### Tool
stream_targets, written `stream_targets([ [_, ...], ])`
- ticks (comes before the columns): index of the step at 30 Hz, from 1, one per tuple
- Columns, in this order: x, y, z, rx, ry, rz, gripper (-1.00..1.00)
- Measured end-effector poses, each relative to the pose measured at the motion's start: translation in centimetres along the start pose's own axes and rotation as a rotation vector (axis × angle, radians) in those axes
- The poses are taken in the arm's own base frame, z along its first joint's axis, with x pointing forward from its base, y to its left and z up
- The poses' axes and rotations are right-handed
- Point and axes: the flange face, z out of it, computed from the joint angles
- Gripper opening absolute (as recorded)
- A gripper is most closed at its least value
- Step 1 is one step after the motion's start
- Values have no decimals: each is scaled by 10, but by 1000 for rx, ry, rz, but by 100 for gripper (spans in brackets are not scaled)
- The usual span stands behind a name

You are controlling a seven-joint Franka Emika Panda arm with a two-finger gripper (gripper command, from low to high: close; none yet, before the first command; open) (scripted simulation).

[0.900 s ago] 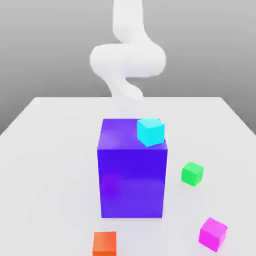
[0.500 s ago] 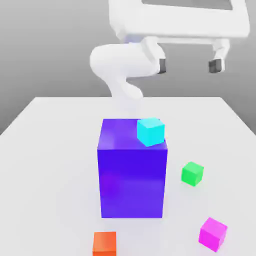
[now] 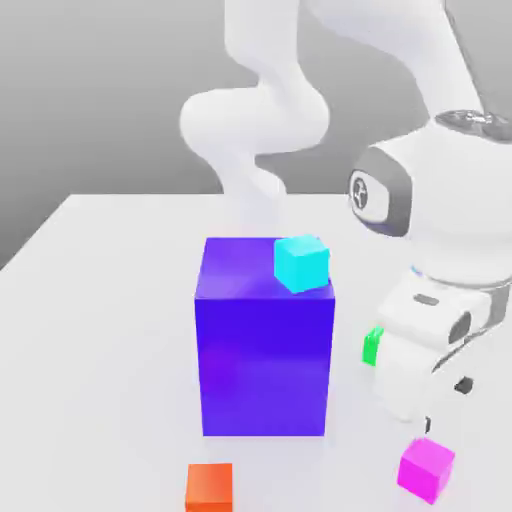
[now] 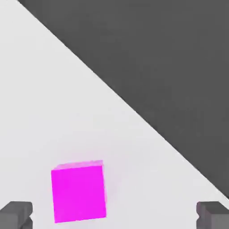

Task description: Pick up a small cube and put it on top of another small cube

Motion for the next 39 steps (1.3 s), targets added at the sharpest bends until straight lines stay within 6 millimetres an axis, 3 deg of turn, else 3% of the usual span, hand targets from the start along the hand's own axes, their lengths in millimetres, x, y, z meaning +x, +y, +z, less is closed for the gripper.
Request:
stream_targets([
  [4,-5,-3,56,-6,-16,-19,0],
  [5,-6,-3,67,-6,-17,-20,-100],
  [12,-6,-3,69,-7,-18,-20,-100],
  [17,-8,-5,14,-5,-19,-25,-100],
  [21,-54,-22,-13,11,-25,-102,-100],
  [26,-125,-41,-35,20,-30,-233,-100],
  [34,-224,-23,-48,2,-23,-385,-100],
  [39,-235,-18,-19,-16,-15,-408,-100],
])
